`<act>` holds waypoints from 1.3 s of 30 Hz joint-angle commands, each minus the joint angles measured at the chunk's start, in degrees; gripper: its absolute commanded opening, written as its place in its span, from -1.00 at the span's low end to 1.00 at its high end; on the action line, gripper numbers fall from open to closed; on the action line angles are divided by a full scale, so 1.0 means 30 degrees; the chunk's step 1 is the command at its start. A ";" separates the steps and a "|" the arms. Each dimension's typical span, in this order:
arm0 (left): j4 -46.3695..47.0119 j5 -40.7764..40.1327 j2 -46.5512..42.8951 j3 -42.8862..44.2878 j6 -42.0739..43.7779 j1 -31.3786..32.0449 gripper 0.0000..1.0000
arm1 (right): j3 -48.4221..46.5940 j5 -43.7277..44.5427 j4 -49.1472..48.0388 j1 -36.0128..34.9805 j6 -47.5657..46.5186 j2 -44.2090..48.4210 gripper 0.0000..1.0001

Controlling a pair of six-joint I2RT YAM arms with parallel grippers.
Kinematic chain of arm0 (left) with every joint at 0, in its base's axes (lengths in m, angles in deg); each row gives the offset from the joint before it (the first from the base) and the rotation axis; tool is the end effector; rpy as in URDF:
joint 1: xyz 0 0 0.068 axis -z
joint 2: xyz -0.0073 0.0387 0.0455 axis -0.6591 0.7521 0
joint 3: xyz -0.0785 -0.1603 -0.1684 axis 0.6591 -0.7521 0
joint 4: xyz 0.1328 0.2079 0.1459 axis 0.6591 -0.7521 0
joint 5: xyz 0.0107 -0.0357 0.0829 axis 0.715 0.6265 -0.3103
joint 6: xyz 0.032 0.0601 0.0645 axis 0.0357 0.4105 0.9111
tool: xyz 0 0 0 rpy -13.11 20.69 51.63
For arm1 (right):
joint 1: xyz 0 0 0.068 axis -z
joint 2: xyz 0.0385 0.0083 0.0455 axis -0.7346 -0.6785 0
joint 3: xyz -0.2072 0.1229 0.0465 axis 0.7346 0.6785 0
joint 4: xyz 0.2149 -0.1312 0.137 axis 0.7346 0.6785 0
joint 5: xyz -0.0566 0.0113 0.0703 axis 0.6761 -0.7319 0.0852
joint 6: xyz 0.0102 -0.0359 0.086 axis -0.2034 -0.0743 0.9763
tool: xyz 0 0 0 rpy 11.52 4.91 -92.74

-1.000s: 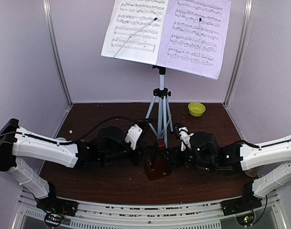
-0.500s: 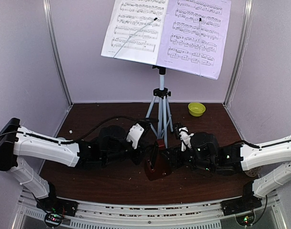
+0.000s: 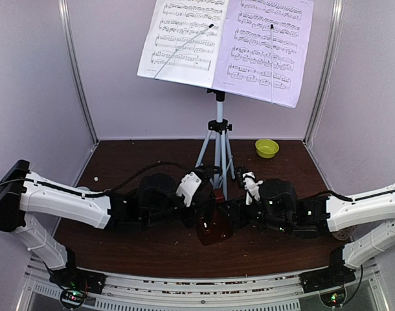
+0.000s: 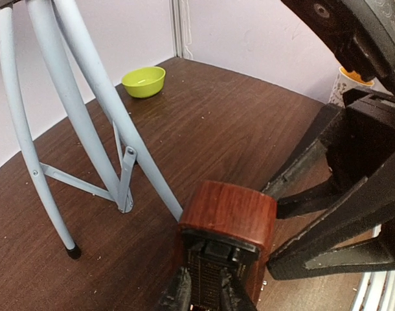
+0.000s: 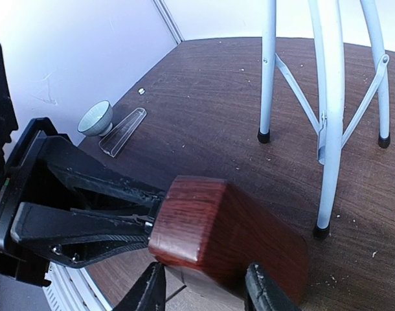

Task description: Set up the instrument practice props

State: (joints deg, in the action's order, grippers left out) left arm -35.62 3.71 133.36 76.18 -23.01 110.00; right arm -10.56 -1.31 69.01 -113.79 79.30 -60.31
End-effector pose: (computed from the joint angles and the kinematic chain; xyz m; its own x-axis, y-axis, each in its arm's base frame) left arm 0.1652 -0.3733 0.1730 -0.3113 0.2022 -0.9285 0.7838 0.6071 -0.1306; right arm 0.1535 0.3159 0.1772 -0.5900 -0.0185 -0.8072 -0.6165 0.6559 0.4356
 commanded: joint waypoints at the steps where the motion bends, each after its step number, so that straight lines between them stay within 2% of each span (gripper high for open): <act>1: -0.0774 -0.1624 0.0653 0.1159 0.0004 0.0572 -0.66 | 0.0019 -0.0120 -0.0542 -0.0049 -0.0138 -0.0178 -0.17; 6: -0.0441 -0.1824 0.0658 0.0852 -0.0409 0.0718 -0.67 | 0.0060 -0.0126 -0.0448 -0.0044 -0.0173 -0.0099 -0.18; 12: 0.0054 -0.2123 -0.1015 -0.0603 -0.0319 0.0718 -0.63 | 0.0350 0.0021 -0.0298 -0.0034 -0.0182 0.0325 -0.16; 19: 0.0111 -0.1609 -0.3345 -0.2700 -0.0202 -0.0064 -0.28 | 0.0547 -0.0049 -0.0297 -0.0019 -0.0180 0.0675 -0.08; 25: 0.1866 0.3333 -0.4638 -0.4383 0.1492 -0.1423 0.08 | 0.0720 -0.0339 -0.0312 0.0023 -0.0342 0.1058 0.02; 28: 0.1997 0.4571 -0.4500 -0.4217 0.1930 -0.1691 0.23 | 0.0784 -0.0478 -0.0283 0.0054 -0.0415 0.1235 0.07; 33: 0.2224 0.5447 -0.3480 -0.3184 0.1716 -0.2019 0.38 | 0.0996 -0.0565 -0.0429 0.0076 -0.0381 0.1470 0.11; 39: 0.2471 0.5712 -0.1722 -0.1788 0.1322 -0.2356 0.40 | 0.1086 -0.0544 -0.0343 0.0155 -0.0416 0.1703 0.12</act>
State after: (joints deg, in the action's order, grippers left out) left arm -32.39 18.51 125.67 67.50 -18.82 103.99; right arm -7.78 -2.73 68.86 -113.73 78.56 -56.68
